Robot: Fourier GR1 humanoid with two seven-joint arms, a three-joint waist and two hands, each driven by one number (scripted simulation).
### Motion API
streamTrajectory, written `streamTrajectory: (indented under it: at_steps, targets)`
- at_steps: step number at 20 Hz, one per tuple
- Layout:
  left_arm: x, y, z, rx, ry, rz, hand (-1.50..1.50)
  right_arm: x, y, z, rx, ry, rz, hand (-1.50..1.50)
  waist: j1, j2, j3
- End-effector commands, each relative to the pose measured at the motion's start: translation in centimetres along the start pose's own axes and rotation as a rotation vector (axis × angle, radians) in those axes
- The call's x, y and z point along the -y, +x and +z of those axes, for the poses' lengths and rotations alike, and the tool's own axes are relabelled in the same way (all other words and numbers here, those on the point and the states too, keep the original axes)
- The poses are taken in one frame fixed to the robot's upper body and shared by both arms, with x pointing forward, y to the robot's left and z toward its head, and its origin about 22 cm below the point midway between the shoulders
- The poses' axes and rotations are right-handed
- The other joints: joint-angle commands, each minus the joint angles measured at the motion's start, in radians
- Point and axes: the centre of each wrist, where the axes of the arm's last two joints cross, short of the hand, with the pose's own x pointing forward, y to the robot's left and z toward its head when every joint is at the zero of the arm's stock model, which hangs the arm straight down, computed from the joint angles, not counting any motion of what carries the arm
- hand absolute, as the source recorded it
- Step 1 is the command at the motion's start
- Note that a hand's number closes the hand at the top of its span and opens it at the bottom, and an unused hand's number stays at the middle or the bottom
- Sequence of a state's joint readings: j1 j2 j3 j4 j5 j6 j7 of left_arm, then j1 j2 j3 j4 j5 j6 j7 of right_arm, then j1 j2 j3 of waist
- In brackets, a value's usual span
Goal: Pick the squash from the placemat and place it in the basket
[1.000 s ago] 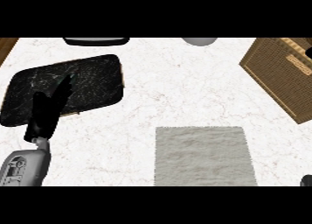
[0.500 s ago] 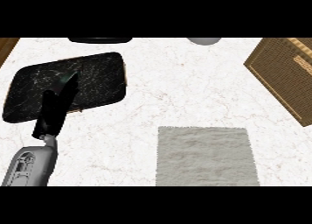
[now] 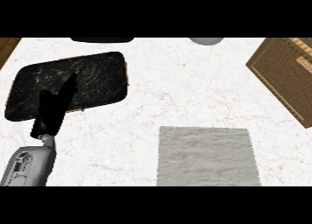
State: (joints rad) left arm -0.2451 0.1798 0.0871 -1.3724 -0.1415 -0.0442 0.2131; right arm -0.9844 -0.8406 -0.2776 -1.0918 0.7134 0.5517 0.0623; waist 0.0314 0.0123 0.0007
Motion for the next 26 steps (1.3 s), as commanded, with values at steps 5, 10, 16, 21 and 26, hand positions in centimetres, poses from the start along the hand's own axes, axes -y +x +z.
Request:
streamTrajectory:
  at_steps: [5, 10, 16, 21, 26]
  targets:
    - [0.9, -0.1, -0.1, -0.001, -0.01, 0.001, 0.0, -3.5, -6.1, -1.9, 0.069, 0.065, -0.039, 1.5, 0.003, 0.001, 0.0]
    - [1.1, 0.9, 0.5, -0.002, -0.014, -0.009, 0.0, -4.8, -8.6, -2.1, 0.061, 0.088, -0.015, 1.5, 0.013, 0.001, 0.001]
    - [0.2, 0.3, -0.3, 0.007, -0.001, 0.006, 0.0, -9.0, -8.6, -3.2, 0.022, 0.184, -0.098, 1.5, 0.007, 0.0, 0.0]
    - [0.5, 0.6, -1.1, 0.008, -0.003, 0.002, 0.0, -11.3, -11.4, -2.0, -0.045, 0.196, -0.254, -1.5, 0.014, 0.01, 0.002]
    - [1.1, 0.6, 0.1, 0.013, -0.026, 0.0, 0.0, -12.7, -11.6, -1.9, -0.012, 0.096, -0.335, -1.5, 0.018, 0.006, 0.002]
